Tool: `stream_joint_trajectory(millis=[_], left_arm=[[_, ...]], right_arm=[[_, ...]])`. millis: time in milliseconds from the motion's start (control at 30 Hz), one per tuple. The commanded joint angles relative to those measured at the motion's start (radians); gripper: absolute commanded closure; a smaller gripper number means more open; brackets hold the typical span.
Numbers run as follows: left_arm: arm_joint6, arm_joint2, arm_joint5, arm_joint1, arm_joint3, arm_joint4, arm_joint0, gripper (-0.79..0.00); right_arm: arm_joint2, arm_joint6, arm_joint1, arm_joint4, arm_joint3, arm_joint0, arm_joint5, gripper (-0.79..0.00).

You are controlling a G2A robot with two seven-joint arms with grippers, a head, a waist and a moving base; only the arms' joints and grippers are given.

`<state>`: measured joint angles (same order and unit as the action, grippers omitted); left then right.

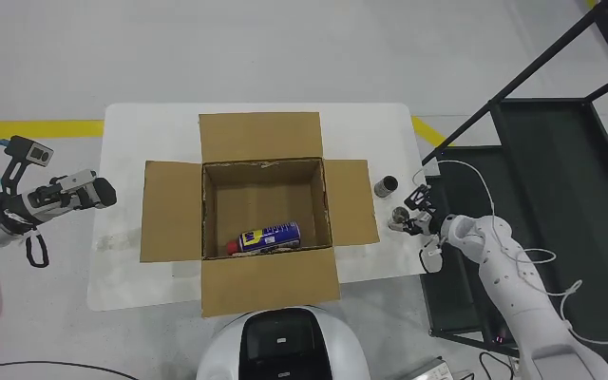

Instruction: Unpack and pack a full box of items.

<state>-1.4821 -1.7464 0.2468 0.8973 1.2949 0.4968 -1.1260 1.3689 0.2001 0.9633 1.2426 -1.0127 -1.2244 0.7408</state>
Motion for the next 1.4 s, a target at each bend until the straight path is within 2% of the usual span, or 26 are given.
stream_joint_trajectory(millis=[0, 100, 167, 200, 267, 433, 533, 633, 667, 700, 733, 1367], left_arm=[[0.0, 0.0, 0.0, 0.0, 0.0, 0.0, 0.0, -0.785], [0.0, 0.0, 0.0, 0.0, 0.0, 0.0, 0.0, -0.785], [0.0, 0.0, 0.0, 0.0, 0.0, 0.0, 0.0, -0.785], [0.0, 0.0, 0.0, 0.0, 0.0, 0.0, 0.0, -0.785], [0.0, 0.0, 0.0, 0.0, 0.0, 0.0, 0.0, -0.785], [0.0, 0.0, 0.0, 0.0, 0.0, 0.0, 0.0, -0.785], [0.0, 0.0, 0.0, 0.0, 0.0, 0.0, 0.0, -0.785], [0.0, 0.0, 0.0, 0.0, 0.0, 0.0, 0.0, -0.785], [0.0, 0.0, 0.0, 0.0, 0.0, 0.0, 0.0, -0.785], [0.0, 0.0, 0.0, 0.0, 0.0, 0.0, 0.0, -0.785], [0.0, 0.0, 0.0, 0.0, 0.0, 0.0, 0.0, -0.785], [0.0, 0.0, 0.0, 0.0, 0.0, 0.0, 0.0, -0.785]], right_arm=[[-0.01, -0.006, 0.004, -0.005, 0.02, 0.012, -0.013, -0.68], [-0.025, -0.01, 0.01, -0.011, 0.051, 0.033, -0.028, -0.616], [-0.035, -0.01, 0.013, -0.012, 0.066, 0.044, -0.031, -0.539], [-0.04, -0.005, 0.014, -0.006, 0.072, 0.049, -0.036, -0.533], [-0.05, -0.007, 0.016, -0.004, 0.08, 0.054, -0.038, -0.44], [-0.061, -0.013, 0.018, 0.007, 0.096, 0.061, -0.045, -0.44], [-0.063, -0.018, 0.018, 0.017, 0.099, 0.06, -0.051, -0.36], [-0.059, -0.026, 0.015, 0.027, 0.095, 0.053, -0.052, -0.215], [-0.057, -0.029, 0.014, 0.029, 0.093, 0.049, -0.054, -0.154], [-0.054, -0.033, 0.012, 0.029, 0.089, 0.045, -0.053, -0.046], [-0.05, -0.035, 0.011, 0.031, 0.085, 0.04, -0.055, 0.0], [-0.025, -0.026, 0.0, 0.02, 0.039, 0.017, -0.039, 0.0]])
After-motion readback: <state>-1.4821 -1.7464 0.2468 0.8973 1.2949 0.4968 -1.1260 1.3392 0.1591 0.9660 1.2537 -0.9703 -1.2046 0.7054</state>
